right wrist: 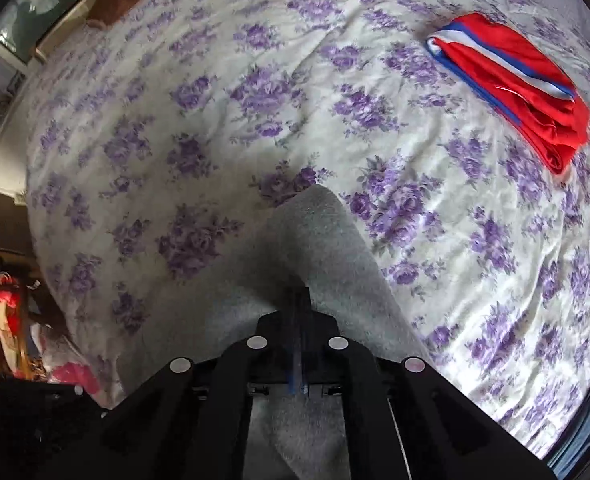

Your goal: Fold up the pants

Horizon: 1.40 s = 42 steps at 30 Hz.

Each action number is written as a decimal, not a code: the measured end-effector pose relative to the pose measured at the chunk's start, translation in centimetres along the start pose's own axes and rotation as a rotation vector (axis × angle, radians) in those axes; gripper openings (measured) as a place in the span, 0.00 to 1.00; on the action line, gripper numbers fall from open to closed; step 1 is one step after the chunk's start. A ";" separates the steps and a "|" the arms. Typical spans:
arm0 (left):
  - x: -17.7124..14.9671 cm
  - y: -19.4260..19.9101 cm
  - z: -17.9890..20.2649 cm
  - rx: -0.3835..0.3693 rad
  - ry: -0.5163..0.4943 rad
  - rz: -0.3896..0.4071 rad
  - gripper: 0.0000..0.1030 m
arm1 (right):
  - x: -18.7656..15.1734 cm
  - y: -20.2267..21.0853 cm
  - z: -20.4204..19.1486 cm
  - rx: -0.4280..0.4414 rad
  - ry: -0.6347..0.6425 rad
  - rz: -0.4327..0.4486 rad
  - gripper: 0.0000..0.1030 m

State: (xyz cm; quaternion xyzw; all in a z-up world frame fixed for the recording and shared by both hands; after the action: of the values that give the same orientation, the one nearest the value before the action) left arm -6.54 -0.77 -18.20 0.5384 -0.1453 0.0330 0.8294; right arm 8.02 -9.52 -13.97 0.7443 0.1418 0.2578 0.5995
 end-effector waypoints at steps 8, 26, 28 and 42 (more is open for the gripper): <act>3.7 4.6 -7.9 -0.057 0.198 0.085 0.88 | -11.2 10.5 8.8 0.142 -0.466 0.245 0.89; 5.0 -6.7 -8.2 -0.286 0.181 -0.275 0.90 | -22.8 0.6 7.7 0.500 -0.948 0.170 0.89; 5.0 -6.7 -8.2 -0.300 0.167 -0.284 0.89 | -22.6 -0.5 7.3 0.464 -0.948 0.153 0.91; 5.0 -4.2 -3.8 -0.251 -0.047 -0.231 0.56 | -22.2 -2.3 5.3 0.443 -0.964 0.223 0.54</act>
State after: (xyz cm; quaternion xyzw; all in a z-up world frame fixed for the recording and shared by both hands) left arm -0.04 0.40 -21.98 0.4445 -0.1048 -0.0934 0.8847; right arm -7.16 -24.80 -21.70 0.8973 -0.1782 -0.0870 0.3944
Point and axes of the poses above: each gripper's, at about its wrist camera, not at the fingertips, and y roughly against the way its jaws point, z to its right, x to its top, the point moved 1 cm from there along -y, roughly the way its jaws point, and after that the axes turned 2 degrees about y, right-handed, at the moved point
